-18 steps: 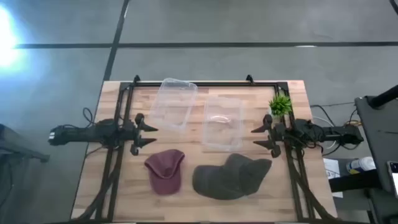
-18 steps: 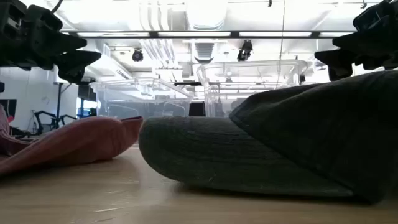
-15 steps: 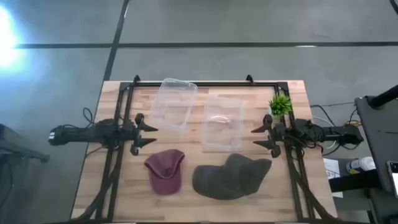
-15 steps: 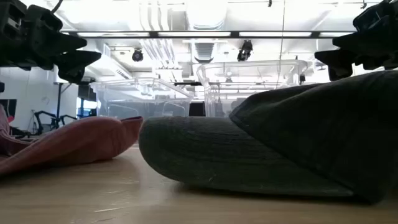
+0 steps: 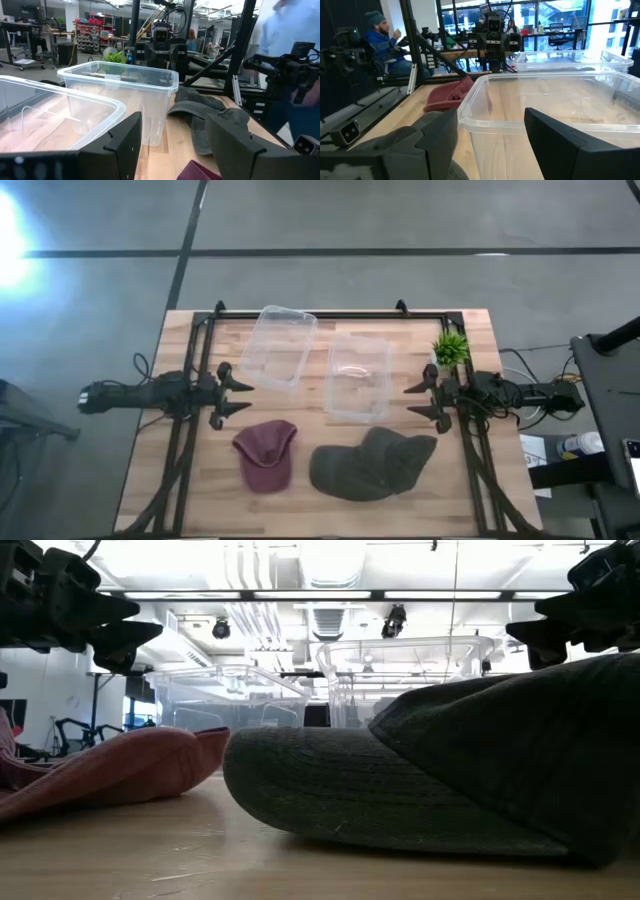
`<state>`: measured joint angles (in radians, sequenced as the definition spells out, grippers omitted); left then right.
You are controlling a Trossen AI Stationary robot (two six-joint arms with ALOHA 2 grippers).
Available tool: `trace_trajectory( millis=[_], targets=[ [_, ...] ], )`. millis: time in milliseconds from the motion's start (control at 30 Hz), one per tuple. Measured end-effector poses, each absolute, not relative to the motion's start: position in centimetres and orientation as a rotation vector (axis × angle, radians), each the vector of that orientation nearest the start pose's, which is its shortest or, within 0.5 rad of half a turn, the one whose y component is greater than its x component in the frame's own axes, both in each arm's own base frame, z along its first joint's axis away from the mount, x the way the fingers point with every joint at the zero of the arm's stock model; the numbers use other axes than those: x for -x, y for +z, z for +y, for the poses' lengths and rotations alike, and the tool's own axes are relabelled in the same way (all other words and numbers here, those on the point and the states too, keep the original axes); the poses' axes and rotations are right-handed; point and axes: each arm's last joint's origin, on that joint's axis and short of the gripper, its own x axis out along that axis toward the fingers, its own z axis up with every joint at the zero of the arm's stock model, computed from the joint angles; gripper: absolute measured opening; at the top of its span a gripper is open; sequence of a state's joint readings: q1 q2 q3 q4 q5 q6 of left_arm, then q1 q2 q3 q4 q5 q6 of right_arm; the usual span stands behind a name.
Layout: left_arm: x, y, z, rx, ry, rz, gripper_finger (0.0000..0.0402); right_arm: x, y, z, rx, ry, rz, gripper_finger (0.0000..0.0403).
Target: Pick & Place hat
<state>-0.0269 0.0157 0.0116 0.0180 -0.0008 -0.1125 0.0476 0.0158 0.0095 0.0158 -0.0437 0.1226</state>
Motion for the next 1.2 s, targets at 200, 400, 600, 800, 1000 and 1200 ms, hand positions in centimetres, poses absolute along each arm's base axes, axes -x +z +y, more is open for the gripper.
trace_trajectory(
  millis=[200,400,600,800,1000,1200],
  targets=[
    [-9.79,16.8,-0.26,0.113,-0.027,-0.013,0.0213,-9.79,16.7,0.59,-0.123,0.092,-0.004,0.0228],
    [-9.79,16.8,-0.26,0.113,-0.027,-0.012,0.0213,-9.79,16.71,0.6,-0.123,0.092,-0.004,0.0228],
    [-9.79,16.8,-0.26,0.113,-0.027,-0.013,0.0213,-9.79,16.71,0.59,-0.122,0.092,-0.004,0.0228],
    [-9.79,16.8,-0.26,0.113,-0.027,-0.012,0.0213,-9.8,16.71,0.51,-0.055,0.061,-0.008,0.0228],
    [-9.79,16.8,-0.26,0.113,-0.027,-0.012,0.0213,-9.8,16.93,0.39,-0.217,0.025,-0.031,0.0228],
    [-9.79,16.8,-0.26,0.113,-0.027,-0.013,0.0213,-9.79,16.99,0.42,-0.783,0.042,-0.026,0.0228]
  ],
)
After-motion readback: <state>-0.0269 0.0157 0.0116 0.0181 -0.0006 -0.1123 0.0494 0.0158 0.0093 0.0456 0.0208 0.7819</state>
